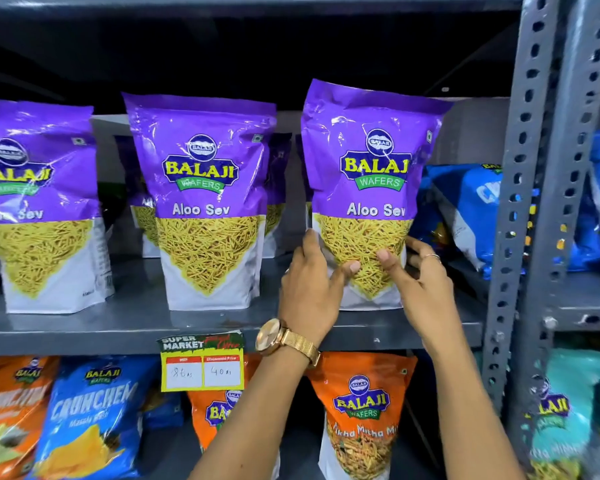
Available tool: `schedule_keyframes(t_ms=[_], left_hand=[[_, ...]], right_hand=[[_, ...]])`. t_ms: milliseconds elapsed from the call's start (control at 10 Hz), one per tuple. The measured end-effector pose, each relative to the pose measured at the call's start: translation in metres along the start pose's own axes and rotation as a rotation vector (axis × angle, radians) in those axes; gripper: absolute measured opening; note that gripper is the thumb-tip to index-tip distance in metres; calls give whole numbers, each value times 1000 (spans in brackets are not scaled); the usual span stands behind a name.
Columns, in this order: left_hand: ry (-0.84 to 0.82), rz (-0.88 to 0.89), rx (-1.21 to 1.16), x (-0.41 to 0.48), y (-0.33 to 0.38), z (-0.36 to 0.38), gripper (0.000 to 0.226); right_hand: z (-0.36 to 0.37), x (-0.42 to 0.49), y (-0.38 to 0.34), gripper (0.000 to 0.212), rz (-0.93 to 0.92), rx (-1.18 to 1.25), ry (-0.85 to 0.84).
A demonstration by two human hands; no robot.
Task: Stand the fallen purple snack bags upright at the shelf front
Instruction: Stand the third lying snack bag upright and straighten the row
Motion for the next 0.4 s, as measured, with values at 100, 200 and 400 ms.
schedule_keyframes(t_ms=[100,200,400], left_hand=[[0,-1,5,5,2,6,76],[-8,-5,49,7,3,8,77],[-89,31,106,3,1,-1,92]], right_hand=[[-4,2,3,67,16,15,17],[-6,4,1,71,19,18,10],[-23,-13,-23,73,-19,-45,137]])
Point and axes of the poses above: each hand's wrist, its own x-axis towards the middle knuckle, its own z-axis out of the palm, y = z × x, the point moved 5 cm from there along x, towards the middle knuckle, and after that the axes turned 9 degrees about -x, right-handed, at the moved point
